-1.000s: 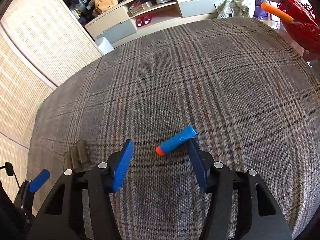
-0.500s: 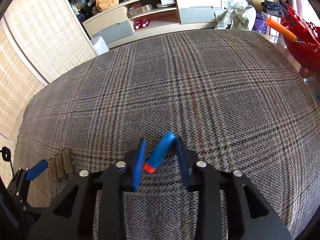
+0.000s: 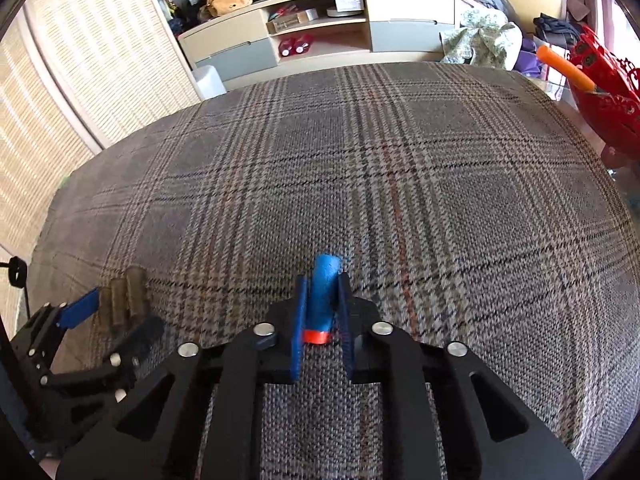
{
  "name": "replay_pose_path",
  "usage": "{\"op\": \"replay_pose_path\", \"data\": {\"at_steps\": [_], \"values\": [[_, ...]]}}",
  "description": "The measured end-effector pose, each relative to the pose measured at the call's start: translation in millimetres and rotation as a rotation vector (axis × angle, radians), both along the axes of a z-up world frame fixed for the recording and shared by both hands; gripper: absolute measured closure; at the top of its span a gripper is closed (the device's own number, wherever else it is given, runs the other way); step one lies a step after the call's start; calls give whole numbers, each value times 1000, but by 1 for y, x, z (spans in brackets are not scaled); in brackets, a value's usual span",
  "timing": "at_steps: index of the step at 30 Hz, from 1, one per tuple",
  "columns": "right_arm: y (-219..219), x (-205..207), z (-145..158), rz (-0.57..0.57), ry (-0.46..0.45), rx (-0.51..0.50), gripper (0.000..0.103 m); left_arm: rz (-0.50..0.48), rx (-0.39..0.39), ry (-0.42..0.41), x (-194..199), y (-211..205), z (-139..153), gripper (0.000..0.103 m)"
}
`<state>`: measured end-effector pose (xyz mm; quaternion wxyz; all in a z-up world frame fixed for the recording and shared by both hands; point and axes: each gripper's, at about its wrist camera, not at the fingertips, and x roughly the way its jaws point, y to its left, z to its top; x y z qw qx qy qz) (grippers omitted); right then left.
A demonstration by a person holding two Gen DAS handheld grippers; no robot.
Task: Collect trash
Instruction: 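Grasp the three brown cylinders with the left gripper while the right grasps the blue foam dart, then carry the brown cylinders and foam dart over the bin and open both grippers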
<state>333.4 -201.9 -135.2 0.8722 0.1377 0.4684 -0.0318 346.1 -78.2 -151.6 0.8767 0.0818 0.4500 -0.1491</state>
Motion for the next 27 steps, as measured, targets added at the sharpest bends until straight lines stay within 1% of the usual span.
{"op": "replay_pose_path", "data": {"at_steps": [7, 12, 15, 20, 27], "values": [[-2, -13, 1, 27, 11, 22, 89, -6, 0, -3, -11, 6, 5, 38], [-4, -33, 1, 37, 22, 26, 89, -10, 0, -7, -28, 12, 10, 38], [-2, -45, 5, 42, 26, 27, 89, -7, -12, -15, -44, 17, 19, 38], [9, -79, 16, 57, 23, 29, 89, -12, -11, -29, -86, 23, 34, 38], [22, -139, 46, 65, -17, 16, 89, -15, -33, -35, -153, 34, 52, 38]]}}
